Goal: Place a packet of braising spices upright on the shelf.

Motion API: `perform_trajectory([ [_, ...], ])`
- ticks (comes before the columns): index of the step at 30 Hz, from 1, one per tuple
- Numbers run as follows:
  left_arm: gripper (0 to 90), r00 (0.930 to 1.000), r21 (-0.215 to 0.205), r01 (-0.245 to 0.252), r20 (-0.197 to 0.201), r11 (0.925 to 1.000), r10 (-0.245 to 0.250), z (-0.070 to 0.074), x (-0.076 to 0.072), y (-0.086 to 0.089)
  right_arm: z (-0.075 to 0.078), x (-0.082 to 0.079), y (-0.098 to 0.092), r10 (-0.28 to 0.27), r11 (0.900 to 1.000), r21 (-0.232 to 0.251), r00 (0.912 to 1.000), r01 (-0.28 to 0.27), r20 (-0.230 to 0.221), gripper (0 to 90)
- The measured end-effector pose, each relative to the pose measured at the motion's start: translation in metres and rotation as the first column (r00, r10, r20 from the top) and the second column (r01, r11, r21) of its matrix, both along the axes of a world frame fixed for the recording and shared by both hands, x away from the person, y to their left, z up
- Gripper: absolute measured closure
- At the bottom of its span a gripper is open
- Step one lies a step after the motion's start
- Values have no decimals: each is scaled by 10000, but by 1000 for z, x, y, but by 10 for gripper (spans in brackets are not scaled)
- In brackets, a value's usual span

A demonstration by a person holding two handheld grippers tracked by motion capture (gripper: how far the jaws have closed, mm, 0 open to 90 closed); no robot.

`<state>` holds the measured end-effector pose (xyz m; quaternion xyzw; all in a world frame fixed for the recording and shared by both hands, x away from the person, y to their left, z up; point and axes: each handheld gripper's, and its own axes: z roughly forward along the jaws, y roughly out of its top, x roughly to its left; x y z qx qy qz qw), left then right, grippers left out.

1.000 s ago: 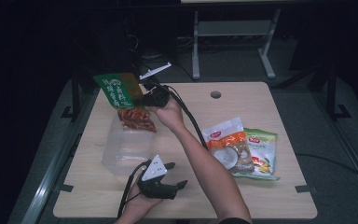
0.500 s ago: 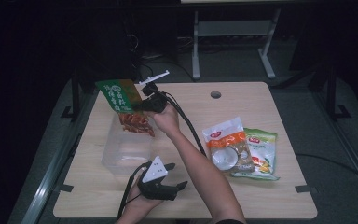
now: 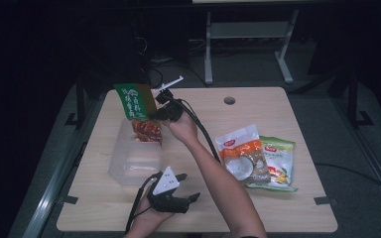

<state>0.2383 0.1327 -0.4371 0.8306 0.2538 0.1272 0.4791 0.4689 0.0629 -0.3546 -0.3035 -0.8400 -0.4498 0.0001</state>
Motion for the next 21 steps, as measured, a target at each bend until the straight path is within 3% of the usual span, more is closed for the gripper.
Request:
perform_trajectory([
  [6,262,10000,14,-42,-6,10000,43,0,0,0,-4,-3,-1,84,9996,-272,9999,-80,114,890],
  [9,262,10000,42,-48,4,10000,48,0,0,1,-7,-3,-2,66,9998,-163,10000,-67,-27,891],
  [21,262,9999,43,-92,-55,9999,92,0,2,1,-12,-1,-6,158,9997,-191,9998,-156,107,890],
])
